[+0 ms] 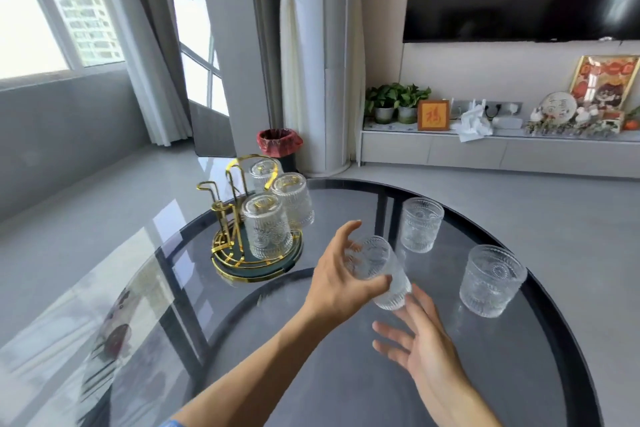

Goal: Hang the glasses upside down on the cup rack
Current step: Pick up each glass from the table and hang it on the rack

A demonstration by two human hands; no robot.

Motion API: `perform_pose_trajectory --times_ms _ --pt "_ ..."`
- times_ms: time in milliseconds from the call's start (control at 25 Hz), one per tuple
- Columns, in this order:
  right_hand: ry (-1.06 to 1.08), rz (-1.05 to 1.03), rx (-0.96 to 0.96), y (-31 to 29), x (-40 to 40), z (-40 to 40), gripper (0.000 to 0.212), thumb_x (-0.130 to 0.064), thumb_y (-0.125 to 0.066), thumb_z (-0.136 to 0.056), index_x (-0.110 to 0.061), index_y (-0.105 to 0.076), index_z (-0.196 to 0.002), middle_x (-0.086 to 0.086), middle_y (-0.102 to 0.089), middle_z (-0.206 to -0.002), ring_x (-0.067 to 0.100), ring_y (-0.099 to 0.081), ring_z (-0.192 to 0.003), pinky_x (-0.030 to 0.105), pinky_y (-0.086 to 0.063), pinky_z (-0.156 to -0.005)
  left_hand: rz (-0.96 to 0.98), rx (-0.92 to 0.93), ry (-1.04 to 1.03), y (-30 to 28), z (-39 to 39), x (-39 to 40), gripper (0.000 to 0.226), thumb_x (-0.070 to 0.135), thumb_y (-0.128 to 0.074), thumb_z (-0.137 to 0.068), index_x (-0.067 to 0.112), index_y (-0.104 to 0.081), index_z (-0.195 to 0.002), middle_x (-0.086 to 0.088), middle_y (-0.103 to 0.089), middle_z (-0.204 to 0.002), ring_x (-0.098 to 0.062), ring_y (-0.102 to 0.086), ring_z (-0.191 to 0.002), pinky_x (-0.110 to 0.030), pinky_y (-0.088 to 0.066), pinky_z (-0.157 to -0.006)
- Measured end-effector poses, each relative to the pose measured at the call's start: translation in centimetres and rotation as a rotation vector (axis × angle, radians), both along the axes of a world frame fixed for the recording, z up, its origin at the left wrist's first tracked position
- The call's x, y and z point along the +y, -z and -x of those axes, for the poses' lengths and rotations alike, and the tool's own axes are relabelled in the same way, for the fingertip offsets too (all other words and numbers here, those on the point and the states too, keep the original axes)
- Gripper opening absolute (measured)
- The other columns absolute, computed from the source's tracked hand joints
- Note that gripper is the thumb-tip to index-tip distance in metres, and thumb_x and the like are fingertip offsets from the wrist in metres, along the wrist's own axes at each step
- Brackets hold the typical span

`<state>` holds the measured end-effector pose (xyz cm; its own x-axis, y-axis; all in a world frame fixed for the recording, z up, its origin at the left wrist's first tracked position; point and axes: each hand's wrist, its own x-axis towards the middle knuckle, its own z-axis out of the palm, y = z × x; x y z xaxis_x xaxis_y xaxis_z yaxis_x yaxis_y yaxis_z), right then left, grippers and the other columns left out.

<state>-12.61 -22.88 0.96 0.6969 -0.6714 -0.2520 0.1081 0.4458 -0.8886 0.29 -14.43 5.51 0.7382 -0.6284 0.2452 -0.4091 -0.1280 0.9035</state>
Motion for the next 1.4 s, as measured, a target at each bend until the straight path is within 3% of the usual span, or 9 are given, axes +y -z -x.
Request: perform_pose_trajectory --times_ms 160,320,480,600,720,840,1000,1280,1400 --pt "-0.225 -0.302 -0.217 -2.3 2.2 -3.1 0.056 -0.042 -0.056 -0.085 -0.018 -0.051 -0.135 0.018 -0.065 -0.127 0.046 -0.067 -0.098 0.048 -0.059 -0.073 0.119 0.023 0.089 -2.3 -1.3 5.3 0.080 0.036 -0.081 -0.062 0.052 -0.043 -0.130 0.003 -0.058 -0.117 -0.008 -0.064 -0.099 -0.034 -0.054 -0.090" --pt "-0.297 -0.258 -0.282 -7.0 4.2 -6.9 0.052 -0.045 -0.060 -0.084 -0.014 -0.059 -0.125 0.022 -0.067 -0.121 0.039 -0.070 -0.090 0.041 -0.060 -0.071 0.246 0.037 0.134 -5.7 -4.4 9.0 0.069 0.037 -0.082 -0.069 0.044 -0.049 -0.129 0.003 -0.058 -0.121 -0.012 -0.060 -0.112 -0.042 -0.056 -0.090" --pt "-0.196 0.028 -0.328 -13.1 5.2 -11.3 0.051 -0.038 -0.064 -0.084 -0.020 -0.055 -0.131 0.008 -0.064 -0.128 0.036 -0.069 -0.095 0.040 -0.059 -0.072 0.221 -0.091 0.002 -7.5 -9.4 11.2 0.057 0.063 -0.059 -0.083 0.036 -0.053 -0.133 0.006 -0.058 -0.135 -0.013 -0.052 -0.126 -0.046 -0.044 -0.105" --pt "-0.078 0.285 -0.281 -18.0 4.9 -15.1 0.052 -0.029 -0.070 -0.084 -0.025 -0.051 -0.132 -0.001 -0.054 -0.134 0.035 -0.062 -0.112 0.043 -0.057 -0.078 -0.279 -0.521 -0.288 -7.0 -14.1 12.0 0.074 0.072 -0.031 -0.090 0.029 -0.034 -0.151 0.004 -0.027 -0.161 -0.021 -0.018 -0.148 -0.051 -0.012 -0.120" --pt "-0.037 0.541 -0.210 -21.6 5.2 -20.3 0.049 -0.027 -0.073 -0.082 -0.025 -0.051 -0.126 0.003 -0.054 -0.133 0.022 -0.060 -0.111 0.037 -0.058 -0.068 -0.522 -0.678 -0.224 -6.0 -18.1 12.7 0.079 0.072 -0.022 -0.092 0.028 -0.011 -0.157 0.003 -0.003 -0.165 -0.022 0.005 -0.151 -0.055 0.010 -0.117" --pt "-0.026 0.837 -0.128 -22.8 5.9 -26.0 0.055 -0.027 -0.076 -0.078 -0.028 -0.047 -0.125 0.003 -0.054 -0.131 0.020 -0.059 -0.110 0.037 -0.057 -0.069 -0.459 -0.712 -0.171 -4.5 -20.0 13.1 0.082 0.077 -0.020 -0.090 0.029 -0.009 -0.156 0.006 -0.002 -0.164 -0.018 0.003 -0.151 -0.056 0.006 -0.119" --pt "-0.043 1.185 0.036 -21.3 6.5 -31.9 0.066 -0.031 -0.081 -0.070 -0.027 -0.048 -0.127 0.007 -0.054 -0.132 0.020 -0.053 -0.114 0.040 -0.046 -0.095 -0.329 -0.706 -0.149 -2.6 -20.5 13.7 0.083 0.082 -0.021 -0.087 0.037 -0.002 -0.155 0.013 -0.002 -0.163 -0.013 0.004 -0.151 -0.051 0.005 -0.121" --pt "-0.300 1.481 0.385 -18.0 7.1 -35.9 0.048 -0.037 -0.082 -0.067 -0.030 -0.052 -0.104 0.000 -0.058 -0.120 0.022 -0.056 -0.101 0.032 -0.040 -0.076 -0.345 -0.745 -0.071 -0.9 -22.0 16.1 0.076 0.077 -0.026 -0.091 0.046 0.004 -0.153 0.015 -0.005 -0.163 -0.010 0.010 -0.150 -0.056 0.003 -0.119" --pt "-0.357 1.579 0.505 -16.9 7.5 -36.2 0.045 -0.039 -0.080 -0.066 -0.029 -0.051 -0.100 -0.003 -0.055 -0.107 0.024 -0.056 -0.096 0.037 -0.044 -0.078 -0.360 -0.737 -0.064 -0.6 -22.0 16.5 0.074 0.076 -0.024 -0.092 0.045 0.002 -0.153 0.013 -0.004 -0.164 -0.009 0.012 -0.149 -0.056 0.005 -0.119"
